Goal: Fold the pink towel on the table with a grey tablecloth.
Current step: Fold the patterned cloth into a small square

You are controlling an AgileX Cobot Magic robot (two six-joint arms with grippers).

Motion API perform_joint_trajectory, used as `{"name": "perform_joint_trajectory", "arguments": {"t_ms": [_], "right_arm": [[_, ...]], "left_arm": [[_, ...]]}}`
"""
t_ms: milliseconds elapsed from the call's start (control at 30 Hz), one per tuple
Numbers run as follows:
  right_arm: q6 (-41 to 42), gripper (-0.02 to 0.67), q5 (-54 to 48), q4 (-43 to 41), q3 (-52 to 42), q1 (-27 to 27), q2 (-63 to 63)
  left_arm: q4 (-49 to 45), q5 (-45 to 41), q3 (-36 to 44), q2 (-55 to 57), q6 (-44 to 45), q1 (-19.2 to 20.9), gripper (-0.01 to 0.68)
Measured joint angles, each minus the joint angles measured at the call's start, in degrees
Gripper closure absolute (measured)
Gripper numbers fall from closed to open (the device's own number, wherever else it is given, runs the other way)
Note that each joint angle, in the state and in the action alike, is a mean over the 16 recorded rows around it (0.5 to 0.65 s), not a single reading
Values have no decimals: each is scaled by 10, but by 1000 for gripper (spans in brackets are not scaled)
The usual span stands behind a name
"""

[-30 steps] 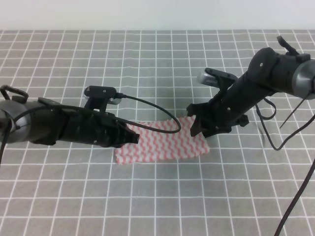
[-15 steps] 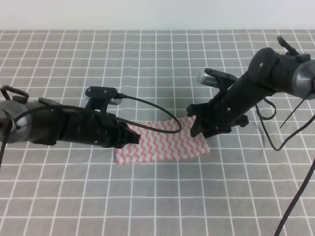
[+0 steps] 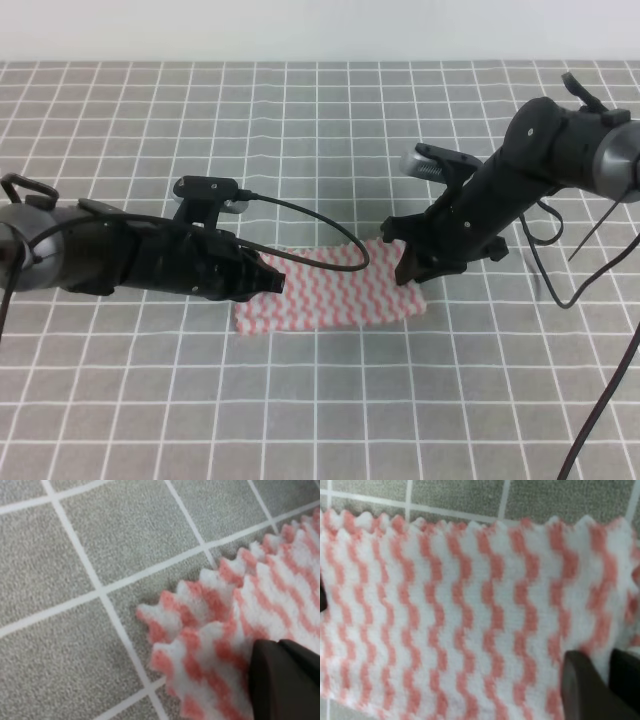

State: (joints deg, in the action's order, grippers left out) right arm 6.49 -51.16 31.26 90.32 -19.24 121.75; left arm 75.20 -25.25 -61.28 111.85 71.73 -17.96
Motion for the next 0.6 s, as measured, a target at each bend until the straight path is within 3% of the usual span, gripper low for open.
{"name": "perform_joint_trajectory", "arguments": {"t_ms": [300,600], "right_arm": [[14,650,-6,19,10,0,0],[46,661,-20,72,34,-2,0]], "left_arm": [[0,0,0,0,0,0,673],[0,-1,0,0,0,0,673]]}}
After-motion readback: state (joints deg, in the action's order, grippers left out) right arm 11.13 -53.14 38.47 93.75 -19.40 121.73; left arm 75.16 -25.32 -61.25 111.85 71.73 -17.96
